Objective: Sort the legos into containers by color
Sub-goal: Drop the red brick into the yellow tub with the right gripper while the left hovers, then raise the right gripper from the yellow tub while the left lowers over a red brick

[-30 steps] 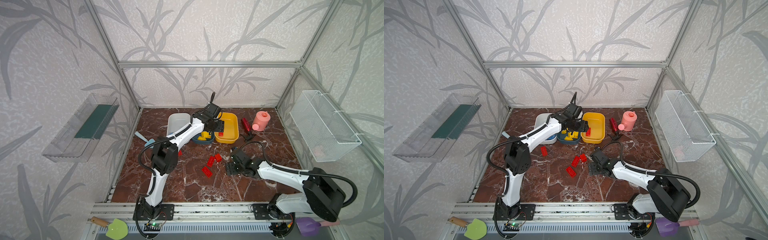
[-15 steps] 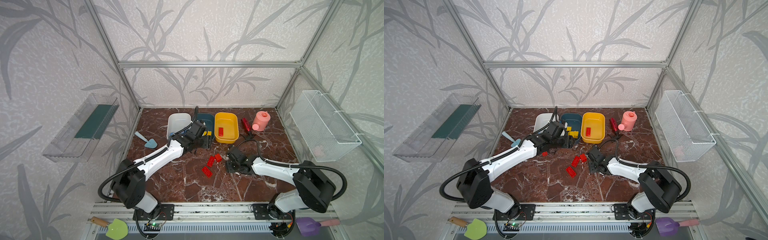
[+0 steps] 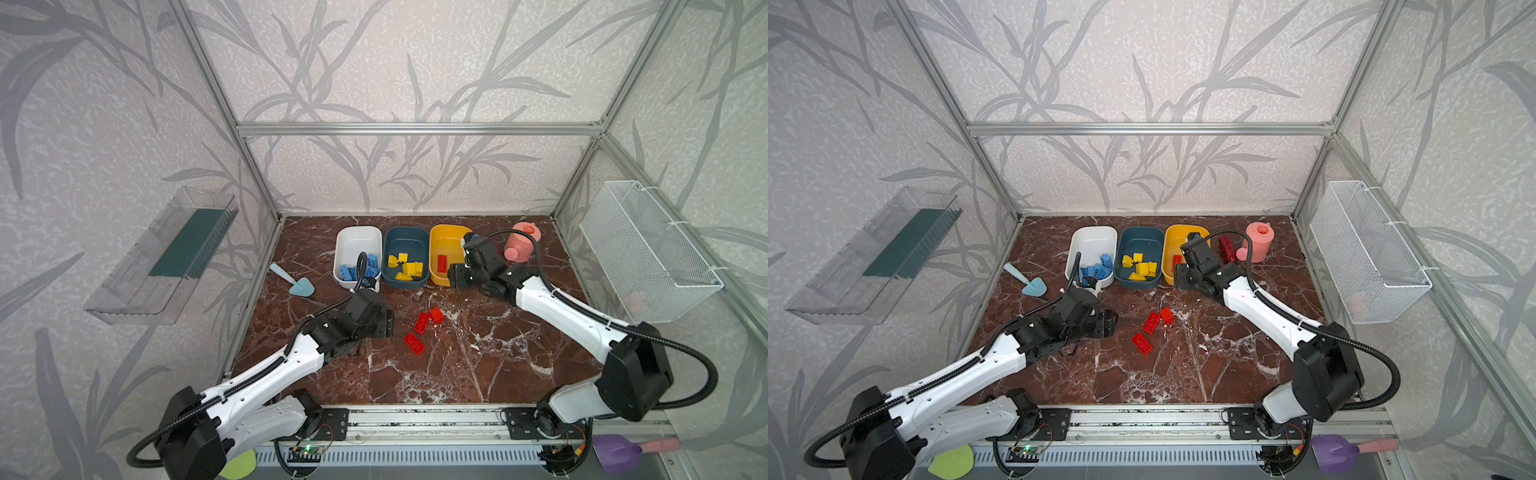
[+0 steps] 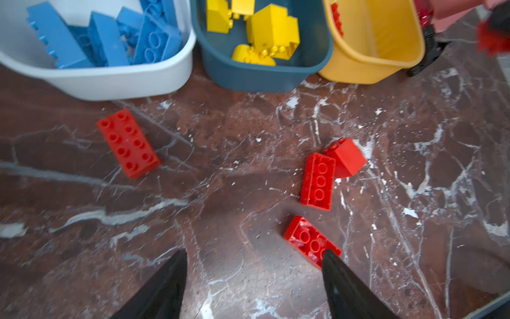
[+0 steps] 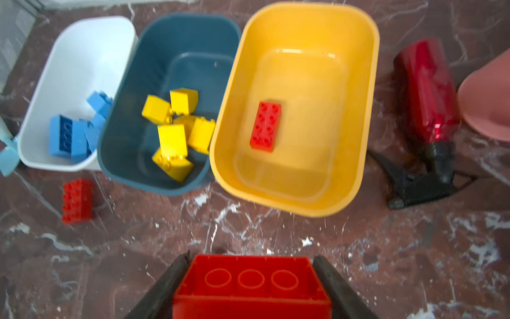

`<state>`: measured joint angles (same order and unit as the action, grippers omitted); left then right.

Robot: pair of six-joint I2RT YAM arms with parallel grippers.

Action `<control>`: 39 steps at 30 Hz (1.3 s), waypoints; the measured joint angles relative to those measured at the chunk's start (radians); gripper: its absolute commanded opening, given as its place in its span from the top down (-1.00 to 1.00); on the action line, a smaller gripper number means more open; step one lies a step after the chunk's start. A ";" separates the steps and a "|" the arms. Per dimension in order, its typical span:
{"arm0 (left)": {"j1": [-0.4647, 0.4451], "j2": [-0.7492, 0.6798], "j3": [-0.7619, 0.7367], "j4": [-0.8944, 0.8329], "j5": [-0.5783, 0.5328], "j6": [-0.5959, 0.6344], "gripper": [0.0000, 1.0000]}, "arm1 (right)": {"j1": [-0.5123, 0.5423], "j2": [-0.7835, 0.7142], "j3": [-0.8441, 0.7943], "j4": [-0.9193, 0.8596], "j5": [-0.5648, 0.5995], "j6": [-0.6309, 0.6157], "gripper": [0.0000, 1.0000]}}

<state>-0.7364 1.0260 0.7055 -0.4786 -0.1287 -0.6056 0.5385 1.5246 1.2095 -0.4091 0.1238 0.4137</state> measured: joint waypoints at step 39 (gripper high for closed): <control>0.276 0.232 -0.018 0.039 -0.183 -0.127 -0.58 | -0.010 -0.007 -0.023 0.032 -0.054 -0.078 -0.78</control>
<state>-0.4603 1.2579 0.6872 -0.4400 -0.3122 -0.7326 0.5289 1.5177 1.1862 -0.3767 0.0700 0.3359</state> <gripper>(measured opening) 0.799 0.887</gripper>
